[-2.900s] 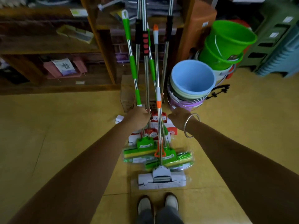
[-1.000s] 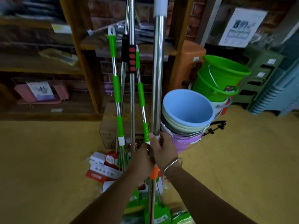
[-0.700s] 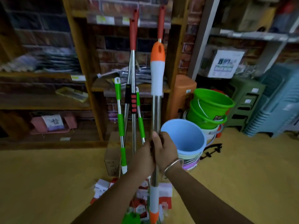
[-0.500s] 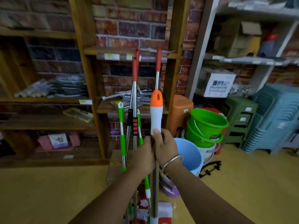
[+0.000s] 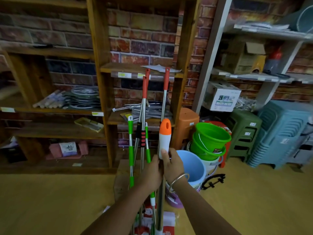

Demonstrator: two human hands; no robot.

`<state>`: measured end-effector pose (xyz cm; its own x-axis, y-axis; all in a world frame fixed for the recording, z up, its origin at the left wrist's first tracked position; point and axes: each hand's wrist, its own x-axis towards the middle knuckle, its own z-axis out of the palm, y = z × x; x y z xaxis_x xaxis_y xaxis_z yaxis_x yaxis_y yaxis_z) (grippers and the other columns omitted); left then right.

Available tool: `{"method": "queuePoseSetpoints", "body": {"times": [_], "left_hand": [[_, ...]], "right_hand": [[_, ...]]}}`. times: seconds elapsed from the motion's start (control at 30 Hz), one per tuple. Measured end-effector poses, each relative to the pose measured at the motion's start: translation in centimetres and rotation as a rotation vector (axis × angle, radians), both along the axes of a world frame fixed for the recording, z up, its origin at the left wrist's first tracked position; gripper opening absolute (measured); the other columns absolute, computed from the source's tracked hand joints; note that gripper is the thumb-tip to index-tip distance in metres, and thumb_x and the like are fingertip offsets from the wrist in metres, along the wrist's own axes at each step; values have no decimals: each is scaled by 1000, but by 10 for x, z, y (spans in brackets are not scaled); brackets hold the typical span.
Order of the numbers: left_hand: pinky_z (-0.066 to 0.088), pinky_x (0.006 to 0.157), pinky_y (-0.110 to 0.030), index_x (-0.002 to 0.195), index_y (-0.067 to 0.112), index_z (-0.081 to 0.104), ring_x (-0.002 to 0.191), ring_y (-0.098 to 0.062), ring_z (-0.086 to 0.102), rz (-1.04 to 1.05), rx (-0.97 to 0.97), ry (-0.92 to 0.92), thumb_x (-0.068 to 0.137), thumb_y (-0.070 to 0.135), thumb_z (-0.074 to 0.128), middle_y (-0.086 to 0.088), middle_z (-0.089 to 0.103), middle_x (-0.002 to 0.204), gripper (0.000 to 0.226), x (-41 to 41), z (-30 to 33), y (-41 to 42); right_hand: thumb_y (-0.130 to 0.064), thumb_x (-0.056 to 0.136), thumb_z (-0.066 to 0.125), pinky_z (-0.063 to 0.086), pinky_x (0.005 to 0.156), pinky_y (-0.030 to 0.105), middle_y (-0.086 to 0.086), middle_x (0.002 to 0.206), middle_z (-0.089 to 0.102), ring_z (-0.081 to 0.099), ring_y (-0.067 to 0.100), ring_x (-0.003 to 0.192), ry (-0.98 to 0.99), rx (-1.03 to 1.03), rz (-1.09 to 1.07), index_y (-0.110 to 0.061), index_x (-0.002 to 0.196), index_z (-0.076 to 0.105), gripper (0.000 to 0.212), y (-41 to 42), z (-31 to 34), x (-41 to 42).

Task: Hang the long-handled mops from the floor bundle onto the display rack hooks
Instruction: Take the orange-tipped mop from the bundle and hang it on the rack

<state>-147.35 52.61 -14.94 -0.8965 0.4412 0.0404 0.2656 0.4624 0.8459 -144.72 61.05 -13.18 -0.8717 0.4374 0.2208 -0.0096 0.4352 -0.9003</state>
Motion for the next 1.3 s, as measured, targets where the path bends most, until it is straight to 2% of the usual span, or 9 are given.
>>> {"method": "queuePoseSetpoints", "body": {"times": [0.27, 0.33, 0.47, 0.6, 0.77, 0.87, 1.03, 1.17, 1.3], "left_hand": [[43, 50, -36, 114, 21, 39, 64, -24, 60, -10, -89, 297, 92, 38, 43, -4, 64, 78, 28, 3, 51, -7], [42, 51, -36, 116, 18, 40, 66, -27, 61, -25, -67, 318, 93, 37, 43, -4, 62, 76, 30, 8, 75, -7], [28, 44, -28, 117, 18, 41, 54, -11, 49, 3, -49, 364, 93, 40, 40, 11, 49, 65, 32, 26, 112, -8], [43, 53, -34, 117, 20, 43, 68, -27, 61, 35, -25, 414, 93, 46, 37, -7, 64, 82, 35, 50, 141, -14], [35, 48, -30, 112, 18, 46, 59, -24, 55, 25, 20, 512, 93, 45, 37, -6, 61, 72, 34, 88, 169, -20], [32, 50, -32, 115, 17, 47, 66, -35, 58, -5, 26, 551, 94, 44, 37, -10, 60, 72, 36, 119, 178, -26], [38, 52, -32, 114, 21, 50, 73, -33, 61, -152, 119, 590, 94, 44, 37, -8, 64, 79, 34, 187, 196, -35], [49, 63, -39, 118, 18, 50, 79, -34, 63, -303, 100, 583, 93, 41, 38, -13, 68, 89, 36, 245, 212, -29], [51, 75, -47, 112, 11, 53, 88, -36, 63, -485, 67, 571, 91, 38, 46, -18, 68, 98, 35, 316, 216, -10]], "right_hand": [[-31, 95, 40, 33, 62, 28, -10, 66, 46, 46, 14, 66, 157, 73, 44, -17, 81, 47, 20, 0, 59, 10], [-32, 94, 40, 33, 61, 29, -7, 67, 48, 47, 14, 66, 189, 89, 39, -18, 80, 46, 21, 0, 82, 14], [-34, 94, 41, 41, 67, 38, 1, 72, 49, 49, 22, 70, 229, 151, 42, -23, 72, 40, 24, -1, 118, 31], [-35, 94, 40, 37, 63, 34, -6, 67, 46, 47, 19, 68, 272, 196, 47, -19, 76, 41, 24, -7, 148, 54], [-36, 93, 41, 34, 53, 29, -4, 69, 48, 48, 18, 67, 333, 253, 8, -23, 75, 41, 22, -14, 176, 96], [-35, 93, 42, 33, 52, 23, -7, 66, 45, 46, 17, 65, 357, 279, -38, -23, 72, 39, 25, -21, 185, 134], [-39, 91, 43, 36, 56, 32, -6, 66, 46, 48, 18, 64, 384, 265, -140, -12, 81, 45, 28, -32, 200, 211], [-40, 92, 42, 32, 51, 28, -5, 63, 46, 44, 11, 57, 328, 303, -236, -21, 72, 41, 28, -32, 212, 287], [-45, 89, 44, 37, 59, 37, 2, 62, 44, 49, 29, 65, 103, 575, -419, -18, 67, 37, 36, -15, 220, 382]]}}
